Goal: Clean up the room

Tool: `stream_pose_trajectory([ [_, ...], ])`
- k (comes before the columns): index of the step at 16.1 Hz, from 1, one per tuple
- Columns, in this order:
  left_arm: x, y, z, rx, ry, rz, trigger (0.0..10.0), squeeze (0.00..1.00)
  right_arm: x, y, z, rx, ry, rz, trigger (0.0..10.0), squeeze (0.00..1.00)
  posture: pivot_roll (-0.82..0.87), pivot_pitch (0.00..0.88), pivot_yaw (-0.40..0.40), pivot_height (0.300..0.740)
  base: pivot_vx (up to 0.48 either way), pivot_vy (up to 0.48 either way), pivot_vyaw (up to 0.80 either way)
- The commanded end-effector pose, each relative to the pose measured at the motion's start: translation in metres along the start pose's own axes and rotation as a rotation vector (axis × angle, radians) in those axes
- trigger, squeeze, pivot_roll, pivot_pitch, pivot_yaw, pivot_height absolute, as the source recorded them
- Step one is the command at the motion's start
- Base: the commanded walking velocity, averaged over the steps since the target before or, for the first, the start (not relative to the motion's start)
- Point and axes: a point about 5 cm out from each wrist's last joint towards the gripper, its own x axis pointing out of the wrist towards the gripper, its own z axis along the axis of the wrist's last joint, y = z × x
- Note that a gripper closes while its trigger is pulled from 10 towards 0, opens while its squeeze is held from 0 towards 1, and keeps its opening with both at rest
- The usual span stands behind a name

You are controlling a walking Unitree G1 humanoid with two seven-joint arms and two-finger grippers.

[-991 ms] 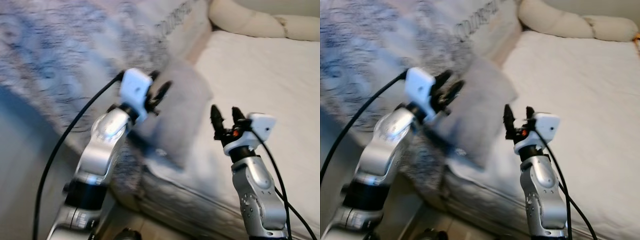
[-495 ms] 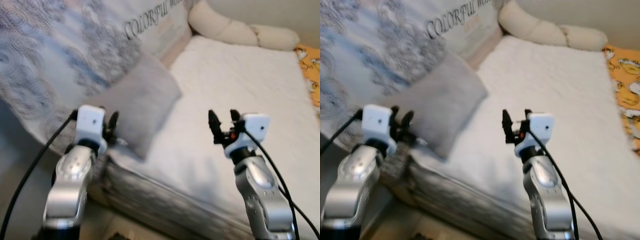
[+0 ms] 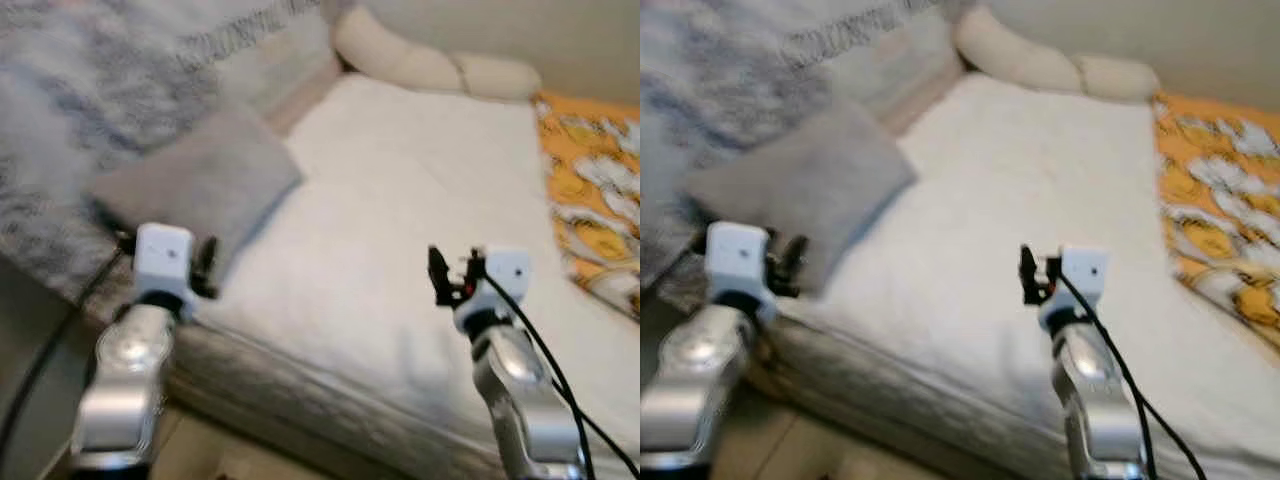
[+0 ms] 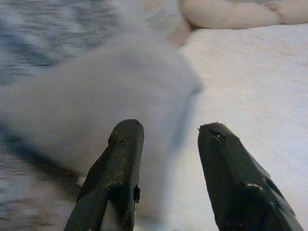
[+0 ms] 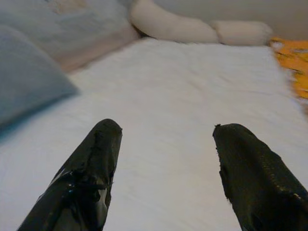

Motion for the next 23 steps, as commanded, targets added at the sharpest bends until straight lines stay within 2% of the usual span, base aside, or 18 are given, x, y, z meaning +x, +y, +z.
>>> stream_pose_trajectory([
  [1, 0.001, -0.002, 0.001, 0.017, 0.001, -0.009, 10.0, 0.31, 0.002, -0.004, 0.003, -0.004, -0.016, -0.02, 10.0, 0.0, -0.02, 0.0, -0.026, 0.74, 0.0, -0.48, 0.0],
  [5, 0.002, -0.003, -0.004, 0.016, 0.015, -0.009, 10.0, 0.31, 0.001, -0.001, 0.002, -0.01, -0.017, -0.021, 10.0, 0.0, -0.04, 0.0, -0.005, 0.74, 0.0, -0.48, 0.0],
  [7, 0.004, -0.003, -0.003, -0.014, 0.016, 0.001, 10.0, 0.31, 0.001, 0.001, 0.002, -0.009, -0.014, -0.02, 10.0, 0.0, -0.05, 0.0, -0.001, 0.74, 0.0, -0.48, 0.0],
  [9, 0.004, -0.002, -0.004, -0.064, 0.013, 0.022, 10.0, 0.31, 0.001, -0.004, 0.001, -0.012, 0.007, -0.061, 10.0, 0.0, -0.05, 0.0, -0.003, 0.74, 0.0, -0.48, 0.0],
  [11, 0.002, -0.001, -0.003, -0.125, 0.004, 0.026, 10.0, 0.31, 0.0, -0.005, 0.002, 0.041, 0.019, -0.054, 10.0, 0.0, -0.05, 0.0, -0.006, 0.74, 0.0, -0.48, 0.0],
  [16, -0.002, -0.004, -0.007, -0.128, 0.03, 0.013, 10.0, 0.33, -0.001, -0.009, 0.002, 0.059, 0.03, -0.07, 10.0, 0.0, -0.06, 0.0, -0.014, 0.74, 0.0, -0.48, 0.0],
  [19, -0.002, -0.006, -0.006, -0.123, 0.02, -0.006, 10.0, 0.33, -0.002, -0.006, 0.005, 0.075, 0.024, -0.04, 10.0, 0.0, -0.06, 0.0, -0.017, 0.74, 0.0, -0.48, -0.8],
  [23, -0.004, -0.004, -0.005, -0.097, 0.011, -0.01, 10.0, 0.33, -0.002, 0.001, 0.007, 0.065, 0.017, 0.006, 10.0, 0.0, -0.06, 0.0, -0.017, 0.74, 0.0, -0.48, 0.0],
])
